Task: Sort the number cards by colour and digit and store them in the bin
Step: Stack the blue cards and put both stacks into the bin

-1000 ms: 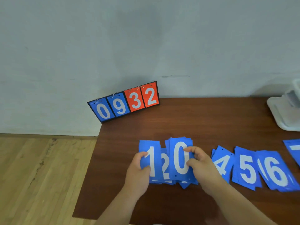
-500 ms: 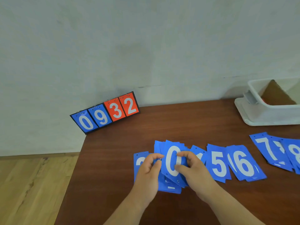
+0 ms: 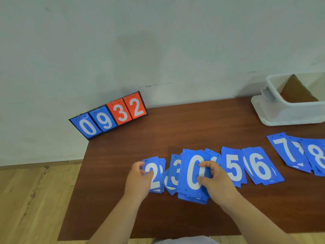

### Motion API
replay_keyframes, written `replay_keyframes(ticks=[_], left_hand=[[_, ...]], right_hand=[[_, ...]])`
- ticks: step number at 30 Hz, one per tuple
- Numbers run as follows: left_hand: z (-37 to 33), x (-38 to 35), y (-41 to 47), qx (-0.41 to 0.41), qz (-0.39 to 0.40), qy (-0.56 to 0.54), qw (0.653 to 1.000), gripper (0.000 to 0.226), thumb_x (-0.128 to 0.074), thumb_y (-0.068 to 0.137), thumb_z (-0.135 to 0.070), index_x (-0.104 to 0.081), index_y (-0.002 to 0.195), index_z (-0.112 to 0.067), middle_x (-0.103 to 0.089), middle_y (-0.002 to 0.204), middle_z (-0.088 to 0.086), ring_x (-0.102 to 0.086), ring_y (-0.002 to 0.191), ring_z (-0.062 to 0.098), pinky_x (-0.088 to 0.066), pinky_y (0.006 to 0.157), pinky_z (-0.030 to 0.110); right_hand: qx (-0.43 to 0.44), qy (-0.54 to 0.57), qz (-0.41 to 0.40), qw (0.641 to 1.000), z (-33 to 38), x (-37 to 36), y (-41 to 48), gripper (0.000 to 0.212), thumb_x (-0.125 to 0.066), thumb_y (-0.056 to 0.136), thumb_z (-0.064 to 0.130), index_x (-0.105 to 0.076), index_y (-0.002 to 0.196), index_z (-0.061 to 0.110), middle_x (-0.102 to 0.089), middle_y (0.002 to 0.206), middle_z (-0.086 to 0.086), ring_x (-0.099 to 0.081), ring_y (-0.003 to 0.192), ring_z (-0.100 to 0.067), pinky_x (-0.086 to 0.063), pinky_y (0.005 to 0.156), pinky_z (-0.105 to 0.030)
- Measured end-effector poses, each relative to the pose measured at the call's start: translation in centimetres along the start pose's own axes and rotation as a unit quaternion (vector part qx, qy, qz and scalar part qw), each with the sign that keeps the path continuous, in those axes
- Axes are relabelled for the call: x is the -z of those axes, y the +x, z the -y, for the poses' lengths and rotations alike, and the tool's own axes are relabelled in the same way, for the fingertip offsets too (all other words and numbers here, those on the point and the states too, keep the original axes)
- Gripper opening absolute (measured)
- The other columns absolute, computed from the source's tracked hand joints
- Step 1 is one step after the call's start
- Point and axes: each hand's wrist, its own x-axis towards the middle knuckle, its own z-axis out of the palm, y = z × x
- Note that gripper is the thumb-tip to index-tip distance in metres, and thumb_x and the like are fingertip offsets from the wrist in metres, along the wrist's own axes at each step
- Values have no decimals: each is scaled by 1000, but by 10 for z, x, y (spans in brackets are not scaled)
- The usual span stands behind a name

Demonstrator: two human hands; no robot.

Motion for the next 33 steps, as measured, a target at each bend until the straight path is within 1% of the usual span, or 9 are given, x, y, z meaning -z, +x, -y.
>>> replay_keyframes(ticks=[3, 7, 12, 14, 17, 20, 25, 29, 33], left_hand=[[24, -8, 30, 66, 10, 92, 993, 68, -73, 84, -35, -43, 144, -22, -49, 132, 9, -62, 104, 25, -48, 75, 30], [36, -34, 48, 89, 31, 186, 978, 90, -79, 77, -43, -32, 151, -22, -42, 136, 12, -51, 123, 36, -48, 102, 42], [31, -57, 50, 71, 33, 239, 968, 98, -83, 80, -33, -17, 153, -28, -32, 141, 8, -37, 127, 33, -51, 95, 45], [33, -57, 52, 66, 42, 231, 970, 102, -84, 80, -30, -16, 155, -29, -32, 138, 9, -40, 124, 34, -50, 95, 42], [40, -49, 54, 74, 58, 174, 980, 108, -87, 77, -25, -15, 157, -32, -29, 120, 3, -55, 110, 28, -52, 93, 37], [45, -42, 53, 71, 63, 127, 987, 106, -86, 78, -19, -16, 157, -33, -30, 119, 0, -55, 97, 19, -51, 90, 33], [48, -39, 47, 56, 82, 72, 992, 90, -80, 83, -14, -27, 153, -34, -59, 133, -1, -61, 117, 21, -55, 89, 33], [45, -29, 47, 47, 87, 36, 994, 69, -61, 91, -10, -35, 148, -38, -58, 130, -6, -60, 107, 17, -52, 81, 28], [40, -13, 44, 0, 85, 45, 995, 64, -48, 94, -4, -38, 148, -37, -48, 147, -6, -53, 128, 19, -48, 87, 25]], right_hand=[[-27, -8, -20, 999, -7, -3, 1, 30, -68, 90, 9, -58, 106, 33, -63, 105, 4, -65, 76, -39, -54, 60, -51], [-59, -22, -39, 997, -14, -6, 2, 30, -69, 89, 9, -59, 104, 33, -62, 105, 9, -64, 91, -49, -56, 69, -56], [-94, -40, -57, 993, -19, -9, 3, 30, -70, 90, 11, -57, 103, 34, -62, 104, 9, -69, 88, -35, -59, 71, -54], [-103, -43, -64, 992, -20, -10, 3, 30, -69, 90, 9, -57, 103, 33, -61, 105, 9, -69, 83, -27, -60, 72, -51], [-113, -41, -62, 991, -19, -13, 5, 29, -68, 91, 9, -56, 103, 32, -58, 101, 12, -67, 83, -30, -58, 75, -53], [-114, -40, -58, 991, -17, -19, 7, 29, -69, 91, 9, -56, 103, 33, -58, 100, 10, -67, 84, -32, -58, 74, -55], [-109, -42, -57, 992, -13, -26, 12, 29, -69, 91, 10, -57, 106, 32, -56, 102, 13, -61, 71, -14, -60, 73, -53], [-101, -35, -61, 992, -10, -30, 17, 27, -70, 91, 11, -57, 103, 32, -55, 106, 14, -63, 79, -15, -62, 73, -50], [-87, -37, -60, 994, -7, -37, 22, 28, -69, 91, 11, -57, 104, 33, -56, 112, 12, -64, 87, -12, -63, 68, -40]])
